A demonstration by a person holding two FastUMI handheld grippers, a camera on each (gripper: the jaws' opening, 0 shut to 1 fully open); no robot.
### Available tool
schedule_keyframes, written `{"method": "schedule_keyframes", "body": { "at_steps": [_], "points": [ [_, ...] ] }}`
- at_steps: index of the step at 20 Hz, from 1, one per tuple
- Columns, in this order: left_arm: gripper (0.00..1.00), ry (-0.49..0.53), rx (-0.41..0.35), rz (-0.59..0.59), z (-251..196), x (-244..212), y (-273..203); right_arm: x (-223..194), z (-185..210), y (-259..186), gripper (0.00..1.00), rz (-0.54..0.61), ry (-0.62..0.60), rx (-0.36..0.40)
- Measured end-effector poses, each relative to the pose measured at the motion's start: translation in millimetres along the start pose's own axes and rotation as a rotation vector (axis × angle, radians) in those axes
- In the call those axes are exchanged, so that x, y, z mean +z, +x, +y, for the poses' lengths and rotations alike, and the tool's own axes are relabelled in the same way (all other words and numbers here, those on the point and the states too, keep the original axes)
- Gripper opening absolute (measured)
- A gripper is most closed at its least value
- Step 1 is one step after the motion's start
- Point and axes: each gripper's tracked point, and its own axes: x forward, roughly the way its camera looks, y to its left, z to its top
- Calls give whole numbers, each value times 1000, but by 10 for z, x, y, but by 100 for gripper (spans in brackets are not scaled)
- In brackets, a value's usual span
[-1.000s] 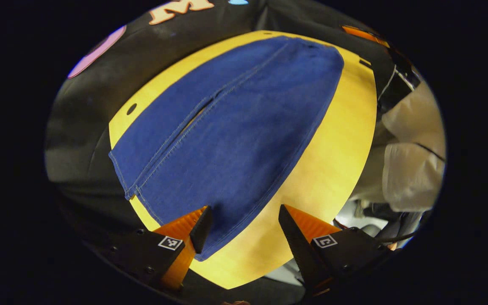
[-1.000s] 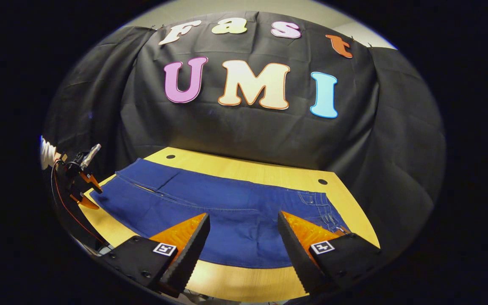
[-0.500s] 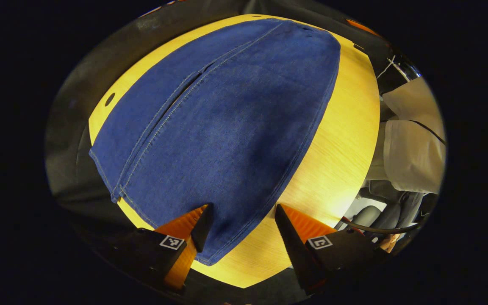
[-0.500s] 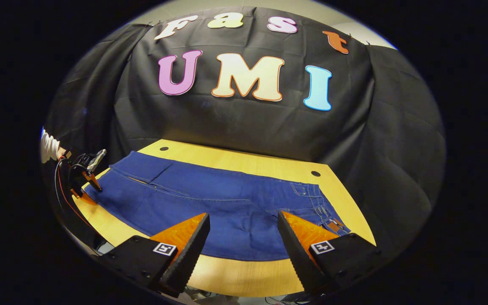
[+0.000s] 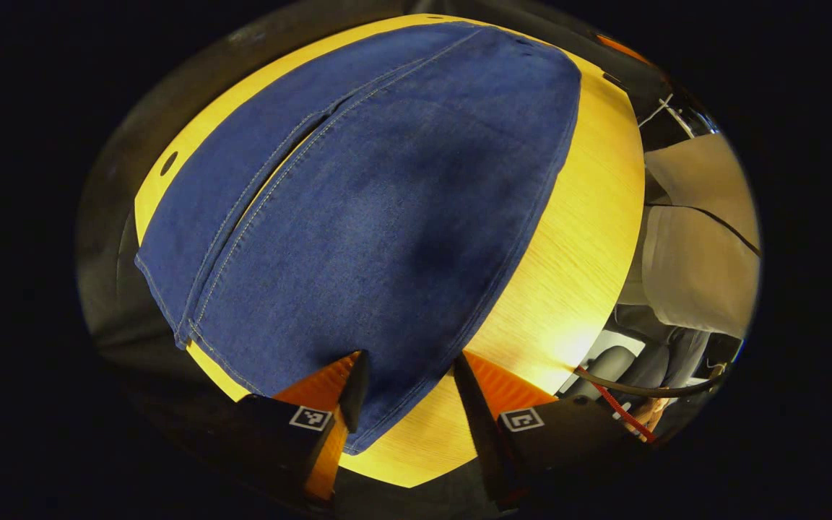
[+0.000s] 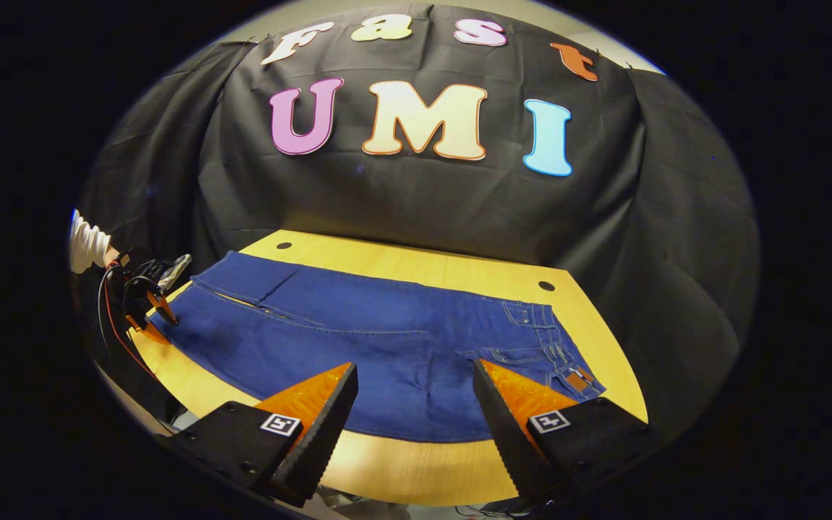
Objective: Grasp the waist and the cuffs of the jeans and fold them to make the two legs overlap; first hold the waist and fold one-third of the jeans toward the cuffs, then hold the cuffs and fold the remaining one-third in the same direction to finish folding.
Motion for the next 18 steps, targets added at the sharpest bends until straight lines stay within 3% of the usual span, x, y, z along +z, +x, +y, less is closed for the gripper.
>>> {"method": "schedule_keyframes", "body": {
  "at_steps": [3,5,7,11,18],
  "points": [
    [33,-5,22,-15,32,42,9,-15,-17,21,100,9,12,20],
    [14,2,37,-39,45,60,-7,-20,-53,58,100,18,10,38],
    [1,-20,47,-53,46,64,12,-40,-75,96,100,35,-7,75],
    [0,-17,68,-27,49,53,20,-221,-313,220,99,130,-141,148],
    [0,-34,113,57,59,53,48,-947,-982,482,99,426,-491,270]
  ]
}}
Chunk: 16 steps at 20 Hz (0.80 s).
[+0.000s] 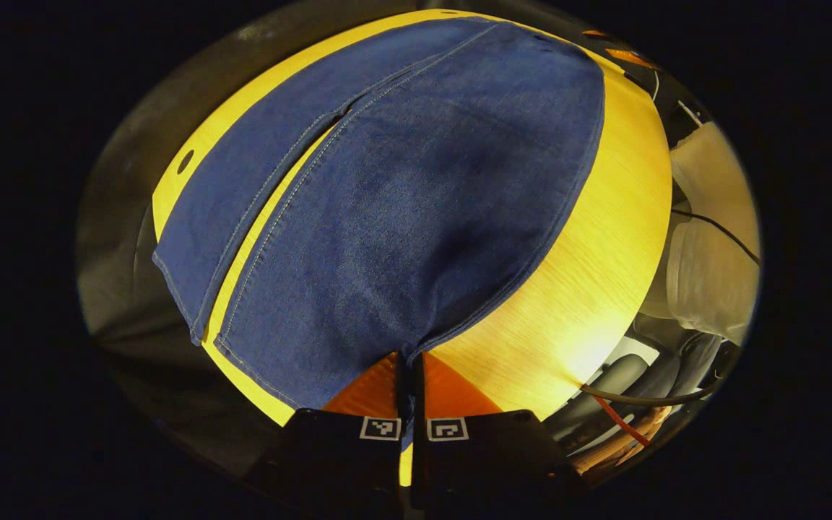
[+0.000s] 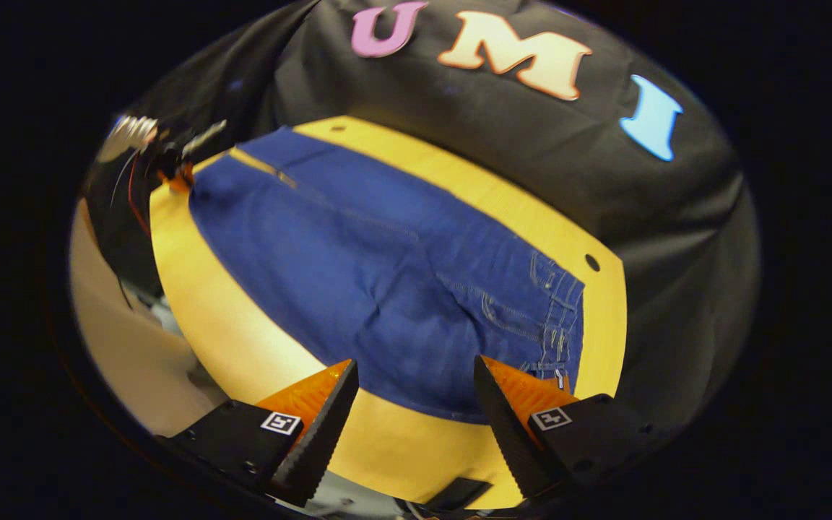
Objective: Grasp the waist and the cuffs of the jeans and fold them to make the two legs overlap; first hold the waist and fold one-third of the jeans toward the cuffs, then hold the cuffs and fold the remaining one-third in the same direction to finish folding.
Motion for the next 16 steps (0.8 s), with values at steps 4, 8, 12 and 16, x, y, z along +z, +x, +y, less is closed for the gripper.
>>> {"method": "schedule_keyframes", "body": {
  "at_steps": [4,8,12,16],
  "points": [
    [0,-27,1,42,-3,-5,-4,-390,-64,300,100,137,-151,108],
    [0,-40,19,63,-5,2,0,-667,-102,519,99,232,-282,177],
    [0,-48,39,76,-6,-2,11,-732,-16,603,97,275,-290,268],
    [0,-66,19,94,-12,-2,12,-758,32,614,84,300,-289,338]
  ]
}}
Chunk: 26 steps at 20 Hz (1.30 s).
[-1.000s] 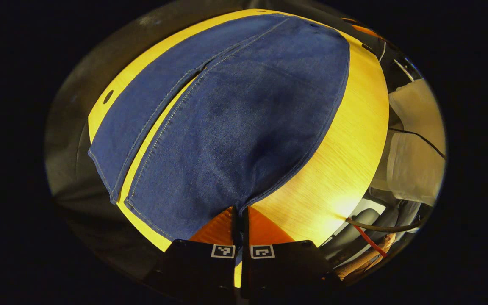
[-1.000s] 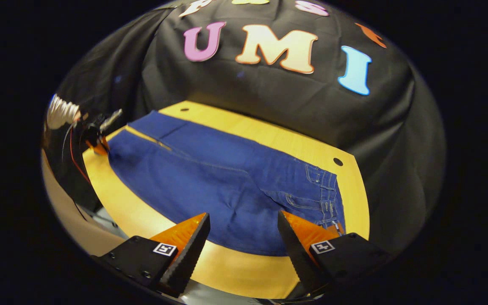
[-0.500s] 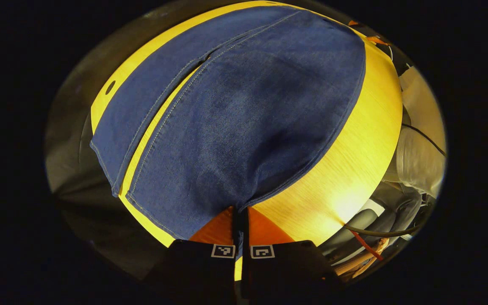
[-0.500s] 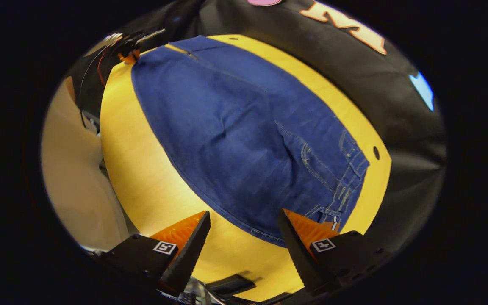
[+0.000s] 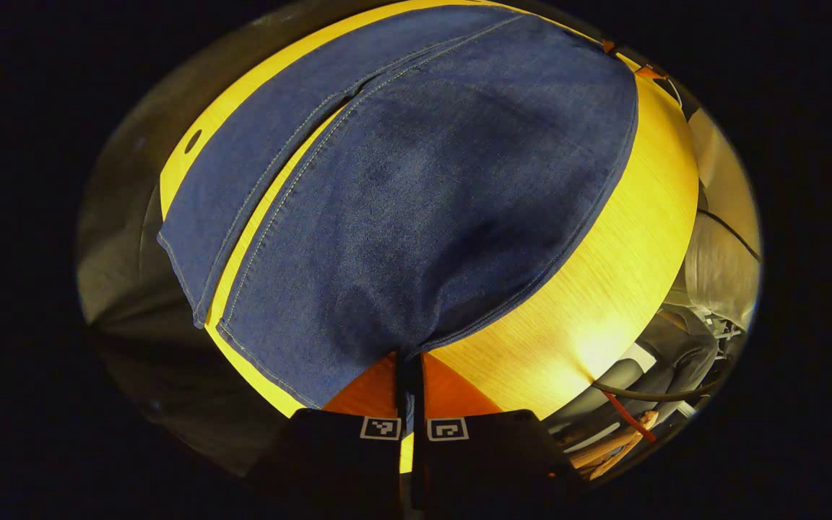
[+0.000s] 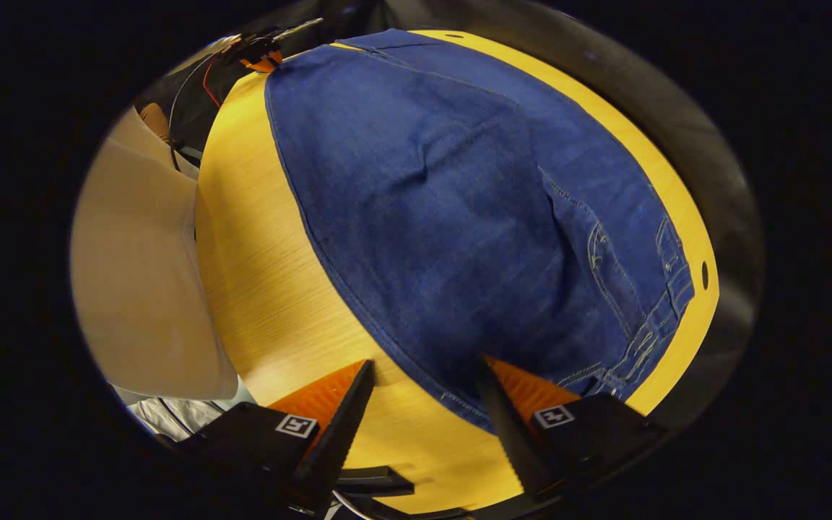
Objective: Grasp the waist and the cuffs of the jeans and fold them to make the two legs overlap; first hold the waist and fold one-third of the jeans toward the cuffs, then hold the cuffs and fold the remaining one-third in the same direction to finish folding.
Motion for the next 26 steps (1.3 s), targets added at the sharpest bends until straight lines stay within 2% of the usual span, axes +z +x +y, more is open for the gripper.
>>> {"method": "schedule_keyframes", "body": {
  "at_steps": [2,3,5,6,7,9,11,13,16,21,24,25,26],
  "points": [
    [0,-3,2,-7,0,9,-1,13,-7,12,92,-5,-2,0],
    [0,-6,3,-12,2,2,-4,46,-35,20,81,-17,-5,-3],
    [0,-17,0,-20,-1,16,8,41,-158,29,53,-26,-6,-16],
    [0,-19,-4,-21,3,12,10,41,-165,14,51,-23,-4,-24],
    [0,-18,-11,-18,2,17,7,58,-188,17,36,-23,2,-34],
    [0,-23,-30,-9,-2,17,0,50,-272,31,16,-31,25,-52],
    [0,-32,-53,0,1,15,-1,87,-298,7,7,-23,125,-46],
    [0,-51,-93,28,-5,7,-15,88,-297,-10,3,-2,182,-31],
    [0,-92,-162,94,15,7,-61,60,-302,-9,3,22,197,-60],
    [0,-35,-152,141,119,25,-443,223,-424,-343,3,-62,262,-115],
    [0,-1,-118,170,427,190,-715,464,-652,-679,3,-128,272,-190],
    [0,0,-103,171,516,265,-785,550,-736,-791,0,-143,285,-213],
    [0,0,-91,184,634,315,-862,633,-852,-879,2,-166,301,-238]
  ]
}}
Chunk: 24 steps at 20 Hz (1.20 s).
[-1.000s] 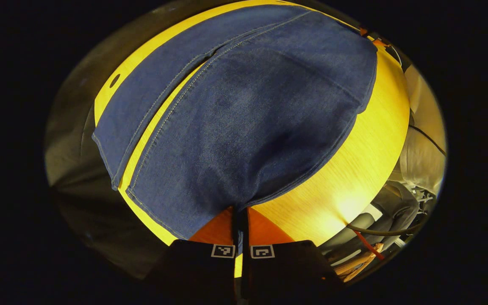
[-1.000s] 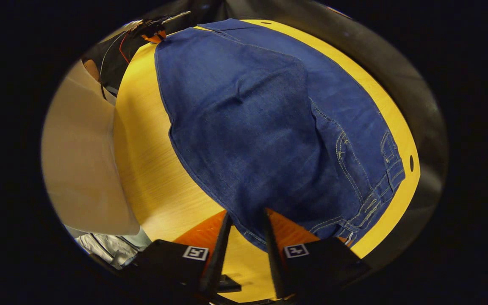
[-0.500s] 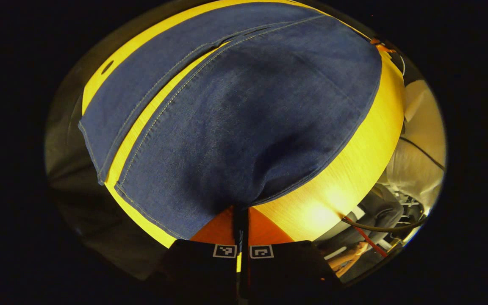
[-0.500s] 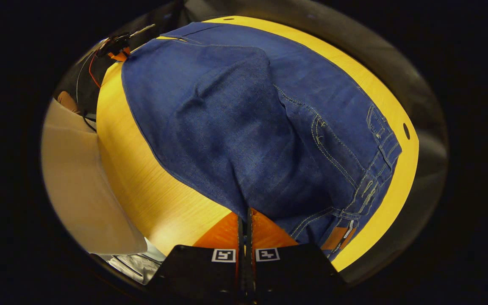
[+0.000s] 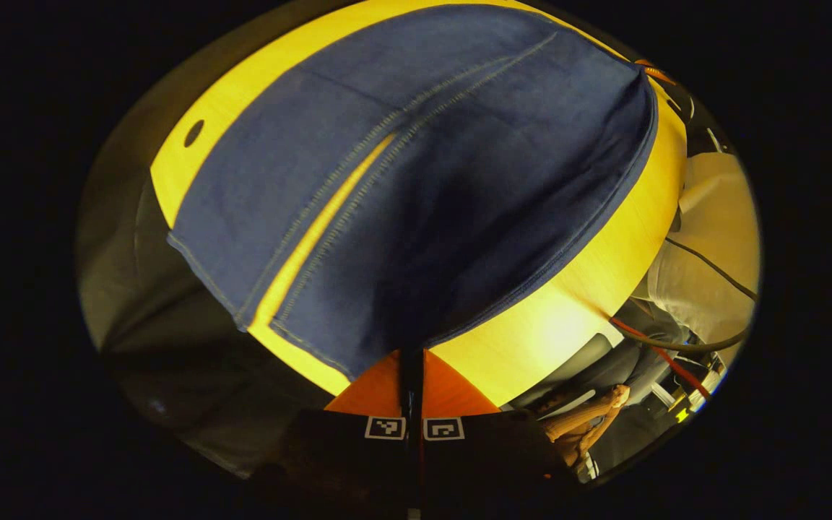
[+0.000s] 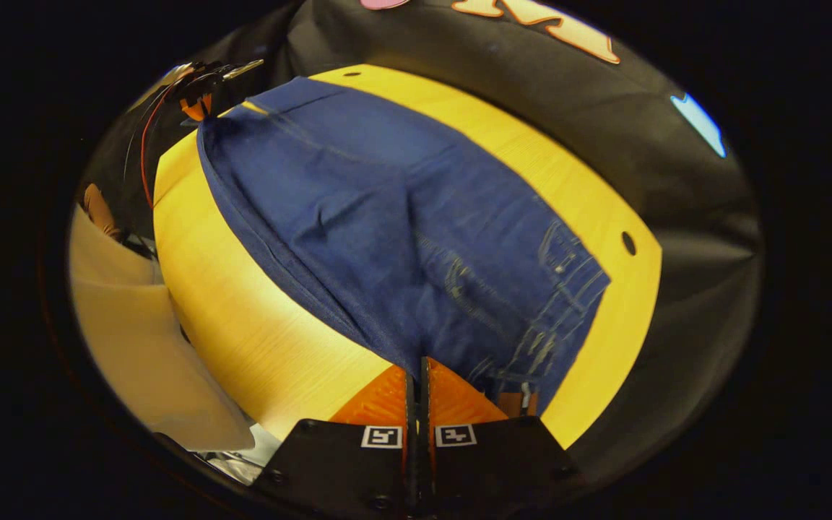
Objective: Grasp the waist and the cuffs of the jeans and fold them to make the two legs overlap; first hold the waist and fold one-third of the jeans toward the cuffs, then hold the cuffs and fold the remaining one-third in the same direction to finish folding.
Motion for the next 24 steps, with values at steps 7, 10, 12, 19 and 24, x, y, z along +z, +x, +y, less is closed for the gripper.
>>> {"method": "schedule_keyframes", "body": {
  "at_steps": [7,10,12,19,24],
  "points": [
    [0,52,180,59,973,599,-331,857,-642,164,2,-108,102,-102],
    [0,54,281,39,1315,876,-267,1101,-867,475,2,-129,147,-125],
    [0,51,362,3,1523,1137,-124,1215,-1021,682,2,-149,185,-144],
    [0,-31,531,-143,1865,1809,383,1387,-1334,1407,0,-185,315,-162],
    [67,-162,650,-200,2019,1800,507,1350,-1445,1596,26,-177,360,-191]
  ]
}}
